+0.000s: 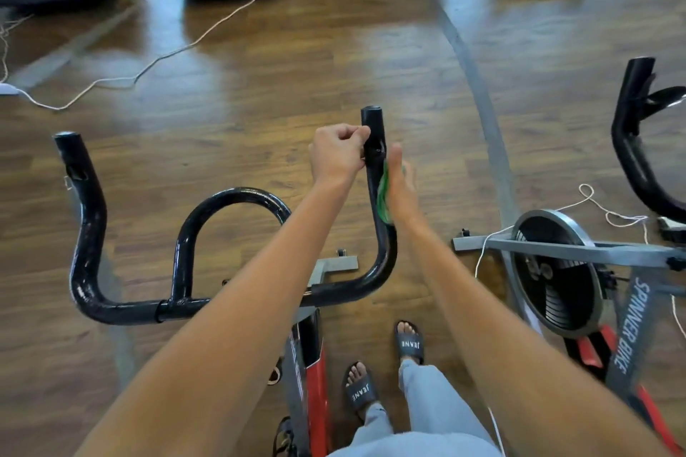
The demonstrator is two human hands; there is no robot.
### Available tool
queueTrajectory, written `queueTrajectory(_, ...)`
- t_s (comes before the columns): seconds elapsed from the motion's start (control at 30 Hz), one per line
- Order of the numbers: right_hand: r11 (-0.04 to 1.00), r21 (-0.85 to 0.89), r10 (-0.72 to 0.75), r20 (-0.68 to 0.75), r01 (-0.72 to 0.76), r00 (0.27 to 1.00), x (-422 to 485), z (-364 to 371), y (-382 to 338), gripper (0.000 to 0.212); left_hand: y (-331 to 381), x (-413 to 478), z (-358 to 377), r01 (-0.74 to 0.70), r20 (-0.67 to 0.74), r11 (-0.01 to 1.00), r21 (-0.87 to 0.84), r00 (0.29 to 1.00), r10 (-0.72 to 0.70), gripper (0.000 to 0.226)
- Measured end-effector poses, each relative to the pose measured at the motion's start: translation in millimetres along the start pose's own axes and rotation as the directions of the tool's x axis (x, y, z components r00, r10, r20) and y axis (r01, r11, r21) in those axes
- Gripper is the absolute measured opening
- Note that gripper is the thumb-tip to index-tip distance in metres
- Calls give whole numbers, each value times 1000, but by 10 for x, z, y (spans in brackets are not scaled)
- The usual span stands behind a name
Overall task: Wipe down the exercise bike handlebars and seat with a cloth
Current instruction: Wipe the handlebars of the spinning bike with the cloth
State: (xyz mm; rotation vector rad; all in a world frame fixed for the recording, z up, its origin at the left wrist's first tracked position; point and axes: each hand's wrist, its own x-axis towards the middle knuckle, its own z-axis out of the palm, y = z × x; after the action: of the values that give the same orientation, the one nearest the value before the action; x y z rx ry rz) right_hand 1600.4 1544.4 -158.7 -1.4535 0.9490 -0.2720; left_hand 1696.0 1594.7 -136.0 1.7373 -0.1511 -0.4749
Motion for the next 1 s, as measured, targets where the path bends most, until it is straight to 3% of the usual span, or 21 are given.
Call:
queueTrajectory(0.03,999,-14,-30,30,31,999,174,21,-185,94,21,-18,-10,2,-1,1000,-9,1000,-2,16)
queueTrajectory(0.17,992,79,-102,102,94,990,424,71,-577,67,88,-68,-30,29,17,998,-55,999,-28,15)
queueTrajectory(0.23,989,68,-136,96,130,986,334,40,-393,58,83,-74,-14,36,-3,998,-50,999,-36,12)
queueTrajectory(0.37,978,21,-209,129,208,970,32,-53,141,21,85,-93,35,104,-58,991,-81,992,-109,11)
queueTrajectory(0.47,979,-25,-193,206,202,959,43,-258,78,29,188,-163,66,153,-68,986,-60,985,-157,20)
queueTrajectory(0.57,976,-167,-106,202,141,974,118,-464,-225,25,296,-285,87,20,-207,993,118,978,4,17)
queueTrajectory(0.63,988,-130,-39,294,80,955,123,-600,-491,25,412,-443,111,-115,-267,992,61,955,127,14)
queueTrajectory(0.7,994,92,6,451,-54,893,141,-709,-698,29,517,-546,104,-155,-183,986,-58,973,142,24)
queueTrajectory(0.77,969,211,-15,570,-128,821,104,-784,-879,31,593,-581,68,-36,63,989,-141,997,45,44)
queueTrajectory(0.83,945,279,-36,607,-171,794,75,-763,-980,41,630,-588,1,134,278,957,-259,959,-59,54)
queueTrajectory(0.9,928,327,-54,590,-177,806,88,-690,-1028,50,651,-586,-57,212,347,906,-366,935,-79,47)
queueTrajectory(1.0,963,267,-133,563,-28,815,120,-578,-1032,36,628,-565,-93,227,329,848,-478,942,-67,35)
